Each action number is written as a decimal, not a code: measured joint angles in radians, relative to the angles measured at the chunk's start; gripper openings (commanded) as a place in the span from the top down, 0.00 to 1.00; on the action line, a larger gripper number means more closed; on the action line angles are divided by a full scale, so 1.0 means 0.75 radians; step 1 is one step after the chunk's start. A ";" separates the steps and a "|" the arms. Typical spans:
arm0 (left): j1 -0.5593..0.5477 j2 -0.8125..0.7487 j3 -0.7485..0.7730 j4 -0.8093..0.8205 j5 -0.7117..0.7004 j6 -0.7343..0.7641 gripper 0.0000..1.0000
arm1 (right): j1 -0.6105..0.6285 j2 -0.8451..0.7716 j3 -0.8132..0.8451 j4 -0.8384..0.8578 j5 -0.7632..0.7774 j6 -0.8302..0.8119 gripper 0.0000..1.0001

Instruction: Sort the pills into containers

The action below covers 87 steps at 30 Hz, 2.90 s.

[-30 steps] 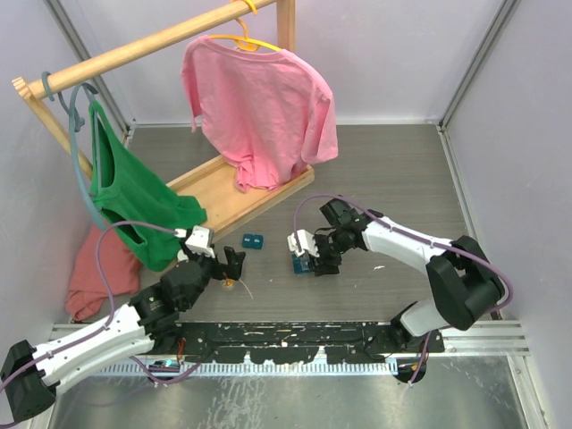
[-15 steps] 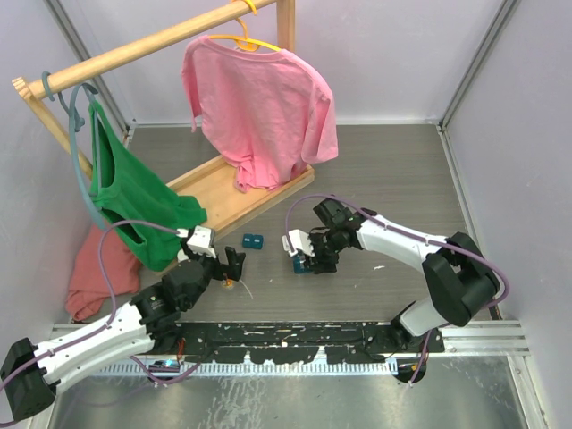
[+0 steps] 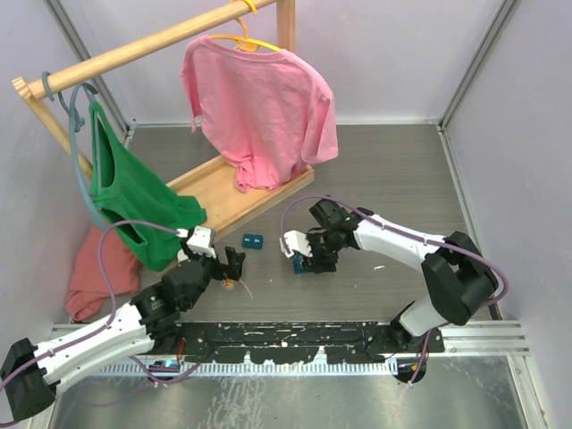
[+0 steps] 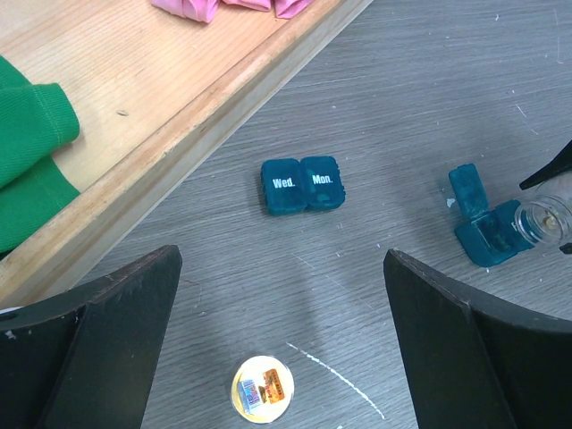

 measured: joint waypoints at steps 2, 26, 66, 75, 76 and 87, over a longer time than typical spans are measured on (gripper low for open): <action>0.000 0.000 0.000 0.000 0.000 0.000 0.02 | 0.006 0.009 0.008 -0.007 0.013 0.001 0.99; 0.000 0.003 0.000 0.001 -0.003 0.000 0.02 | 0.080 0.043 0.049 -0.044 0.143 0.019 0.99; 0.000 0.009 0.000 0.001 -0.003 0.001 0.02 | 0.141 0.070 0.074 -0.066 0.257 0.047 0.99; 0.000 0.009 0.000 0.000 -0.003 0.001 0.02 | 0.143 0.070 0.075 -0.079 0.264 0.111 0.99; 0.000 0.009 0.000 0.001 -0.003 0.001 0.02 | 0.143 0.070 0.074 -0.081 0.263 0.114 0.99; 0.000 0.009 0.000 0.000 -0.003 0.000 0.02 | 0.162 0.069 0.075 -0.084 0.311 0.138 0.99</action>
